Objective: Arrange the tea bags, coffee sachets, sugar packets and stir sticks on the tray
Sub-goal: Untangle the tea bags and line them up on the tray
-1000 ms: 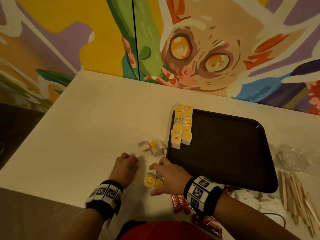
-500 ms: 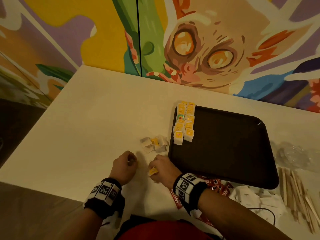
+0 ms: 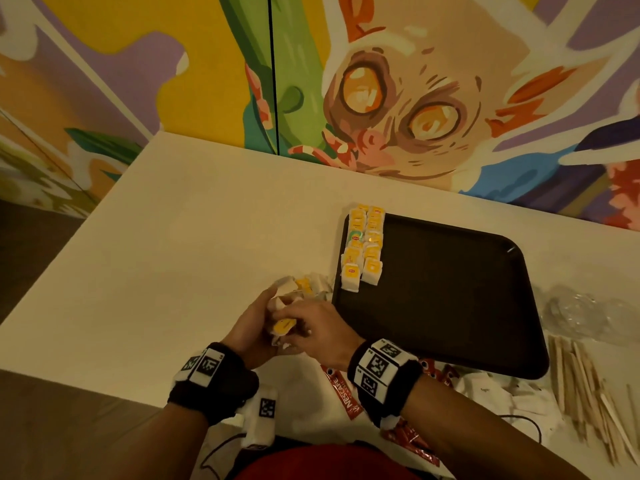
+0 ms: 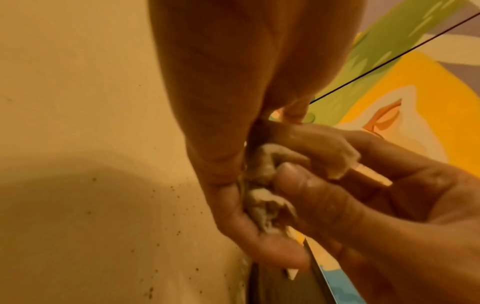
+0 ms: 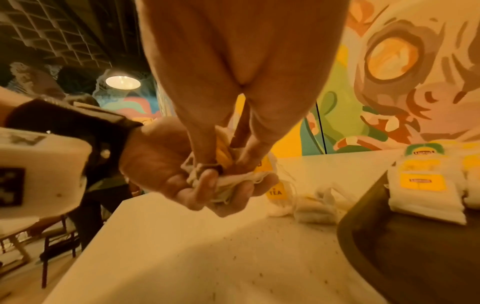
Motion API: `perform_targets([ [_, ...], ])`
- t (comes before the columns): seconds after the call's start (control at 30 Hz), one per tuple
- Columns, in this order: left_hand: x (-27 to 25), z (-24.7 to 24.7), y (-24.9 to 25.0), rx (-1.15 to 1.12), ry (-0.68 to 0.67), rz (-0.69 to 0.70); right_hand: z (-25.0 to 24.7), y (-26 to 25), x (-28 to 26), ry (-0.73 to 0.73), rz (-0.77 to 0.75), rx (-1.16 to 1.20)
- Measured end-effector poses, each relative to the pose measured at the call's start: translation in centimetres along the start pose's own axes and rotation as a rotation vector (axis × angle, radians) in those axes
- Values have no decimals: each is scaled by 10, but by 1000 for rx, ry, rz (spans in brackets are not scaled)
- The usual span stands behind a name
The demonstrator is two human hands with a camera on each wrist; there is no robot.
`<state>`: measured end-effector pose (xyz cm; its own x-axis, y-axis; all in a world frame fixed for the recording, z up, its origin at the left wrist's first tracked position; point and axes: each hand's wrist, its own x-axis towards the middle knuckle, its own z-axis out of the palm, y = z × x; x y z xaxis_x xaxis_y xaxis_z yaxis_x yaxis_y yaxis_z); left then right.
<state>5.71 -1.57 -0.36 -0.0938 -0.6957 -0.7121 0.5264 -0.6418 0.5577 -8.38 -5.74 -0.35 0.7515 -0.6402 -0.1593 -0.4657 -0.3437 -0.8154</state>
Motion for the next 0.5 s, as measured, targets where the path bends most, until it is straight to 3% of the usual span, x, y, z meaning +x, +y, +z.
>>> perform_targets([
  [0.17,2,11,3,78,81,90,-8,-7,-2,20,0,-9],
  [0.3,5,16,8,51,144,207,-18,-12,-4,94,-2,164],
  [0.5,10,18,11,22,224,270,-30,-13,-7,326,17,440],
])
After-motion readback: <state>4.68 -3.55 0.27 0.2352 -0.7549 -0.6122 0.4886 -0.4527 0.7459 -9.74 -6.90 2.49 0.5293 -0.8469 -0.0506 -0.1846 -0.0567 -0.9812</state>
